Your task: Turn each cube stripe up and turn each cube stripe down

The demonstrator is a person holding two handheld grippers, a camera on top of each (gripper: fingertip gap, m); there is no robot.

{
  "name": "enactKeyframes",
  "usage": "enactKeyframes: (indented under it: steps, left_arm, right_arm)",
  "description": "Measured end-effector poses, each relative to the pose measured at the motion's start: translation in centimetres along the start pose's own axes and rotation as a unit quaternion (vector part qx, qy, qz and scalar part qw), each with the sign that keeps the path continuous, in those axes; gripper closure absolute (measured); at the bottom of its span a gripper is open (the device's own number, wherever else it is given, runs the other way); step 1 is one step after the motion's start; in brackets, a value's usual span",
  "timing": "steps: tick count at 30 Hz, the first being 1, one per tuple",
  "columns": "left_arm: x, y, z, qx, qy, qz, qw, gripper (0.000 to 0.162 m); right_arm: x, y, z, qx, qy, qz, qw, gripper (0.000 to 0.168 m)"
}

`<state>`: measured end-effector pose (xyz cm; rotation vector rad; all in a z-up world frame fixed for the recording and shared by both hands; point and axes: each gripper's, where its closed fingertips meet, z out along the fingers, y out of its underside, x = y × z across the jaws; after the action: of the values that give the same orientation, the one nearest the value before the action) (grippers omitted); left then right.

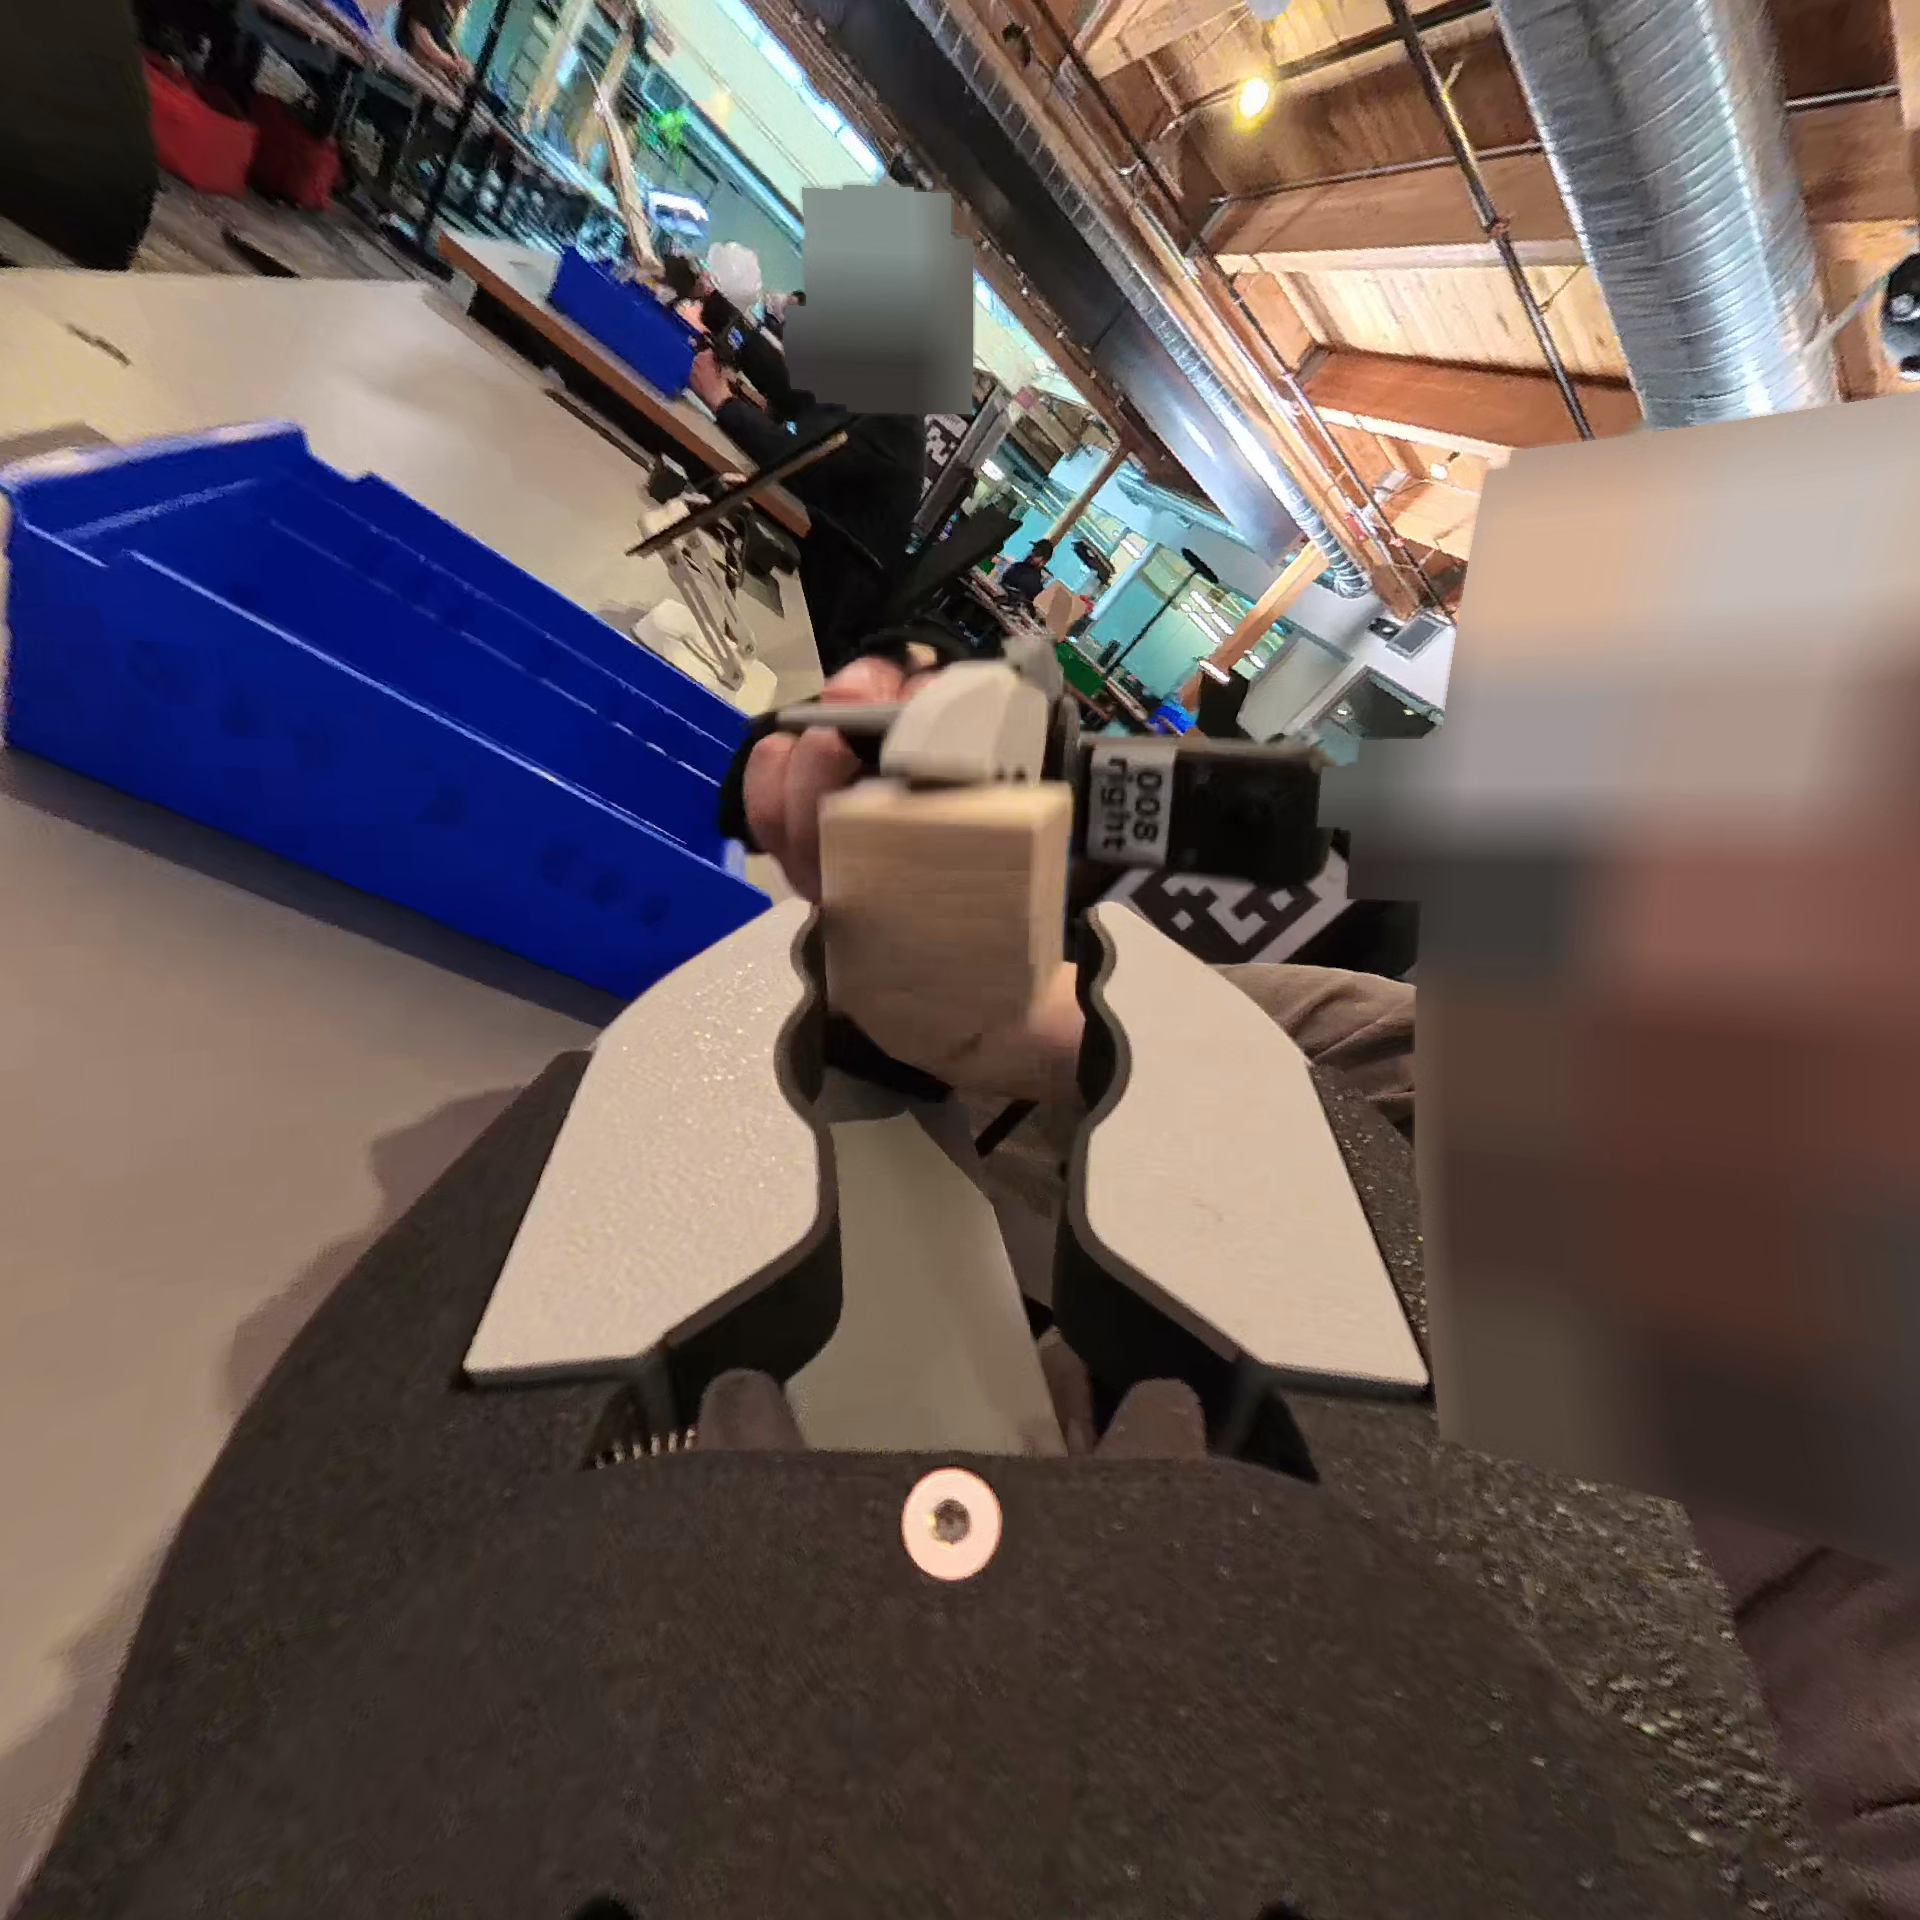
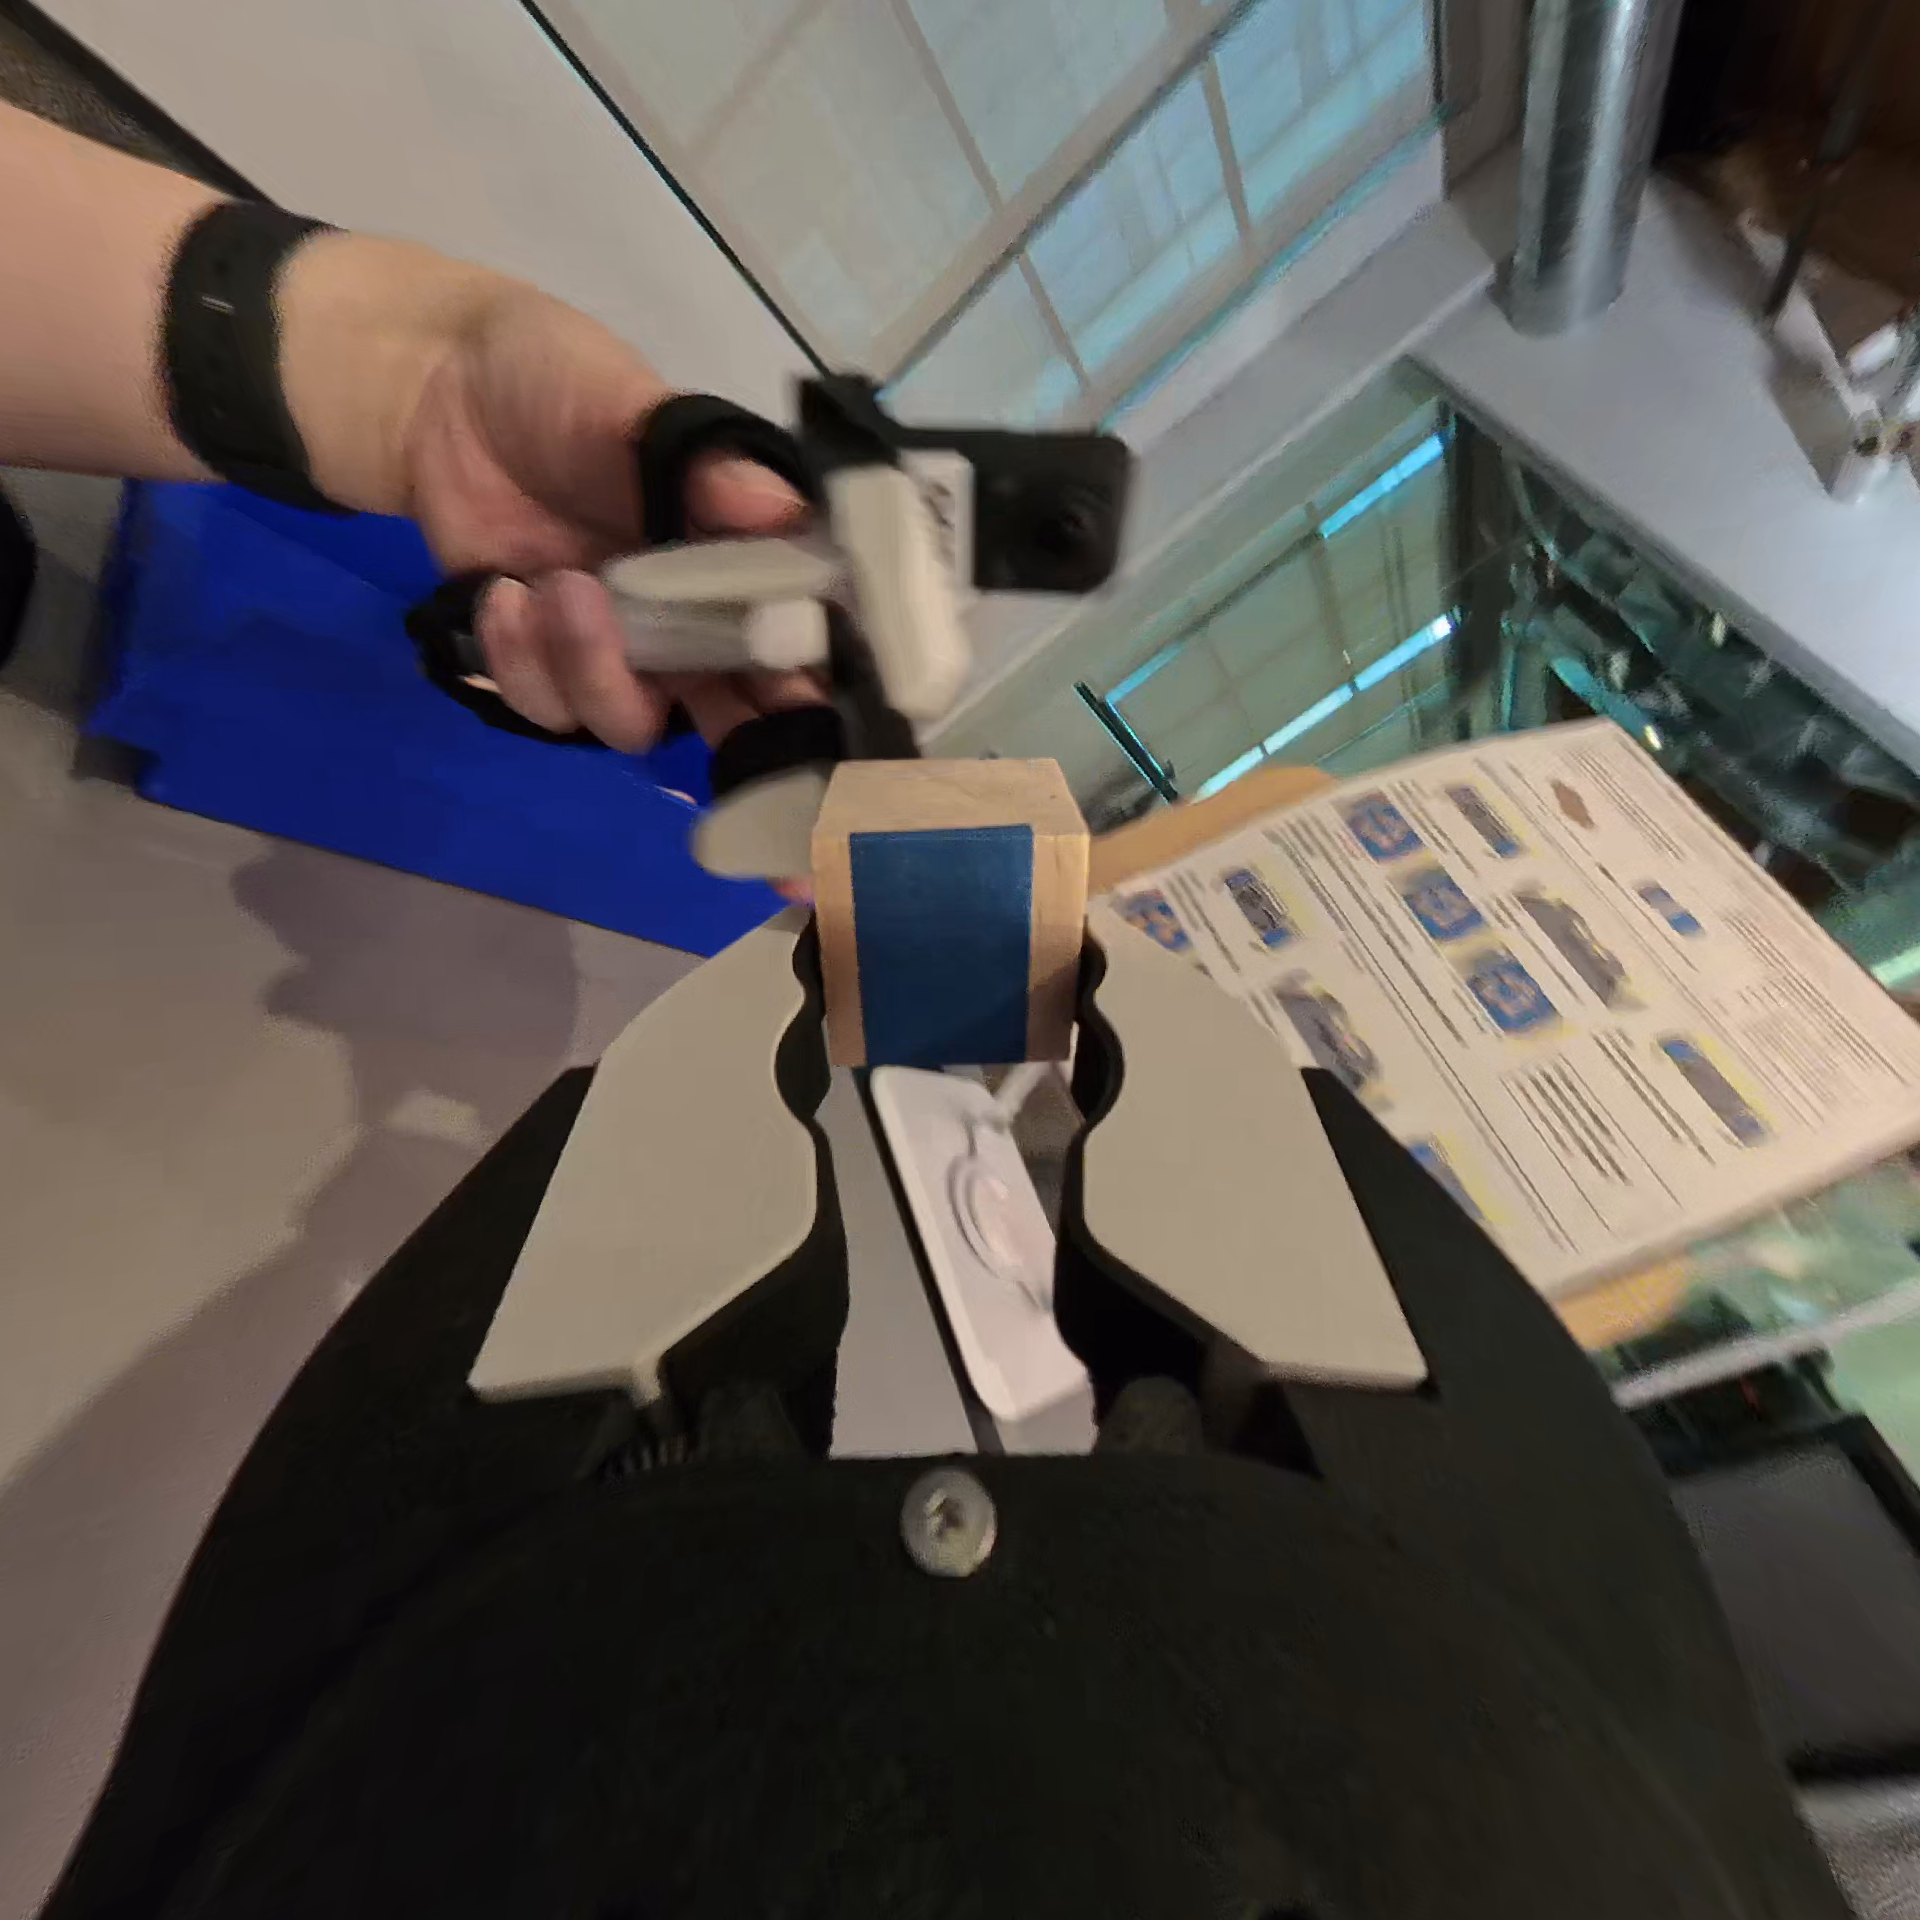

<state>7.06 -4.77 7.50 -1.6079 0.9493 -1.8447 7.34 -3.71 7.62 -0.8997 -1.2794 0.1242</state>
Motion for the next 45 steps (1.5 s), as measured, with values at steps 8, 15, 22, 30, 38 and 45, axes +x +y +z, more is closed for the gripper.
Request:
enactKeyframes:
  steps: [8, 15, 22, 30, 38, 45]
  left_arm:
    - [-0.7, -0.9, -4.4, -0.047, -0.192, 0.116, 0.973, 0.117]
    - [-2.4, -1.1, -7.5, -0.061, -0.291, 0.118, 0.948, 0.123]
    - [-2.7, -1.4, -9.1, -0.057, -0.320, 0.114, 0.939, 0.127]
    - [-2.3, -2.2, -12.0, -0.047, -0.367, 0.127, 0.920, 0.125]
    - [-3.9, -2.2, -23.5, -0.032, -0.564, 0.104, 0.818, 0.121]
    - [-9.9, 0.4, -27.0, -0.088, -0.632, 0.032, 0.769, 0.123]
  right_arm:
    - [10.5, 22.8, -15.9, -0.403, 0.107, 0.481, 0.771, 0.123]
    - [4.0, 34.9, -22.0, -0.597, 0.110, 0.536, 0.586, 0.122]
    - [1.8, 36.9, -23.0, -0.652, 0.117, 0.531, 0.529, 0.122]
    - [3.4, 35.7, -22.1, -0.613, 0.120, 0.546, 0.558, 0.104]
    - [11.7, 26.0, -19.4, -0.486, 0.202, 0.472, 0.707, 0.105]
    - [10.5, 23.9, -16.9, -0.481, 0.156, 0.449, 0.737, 0.105]
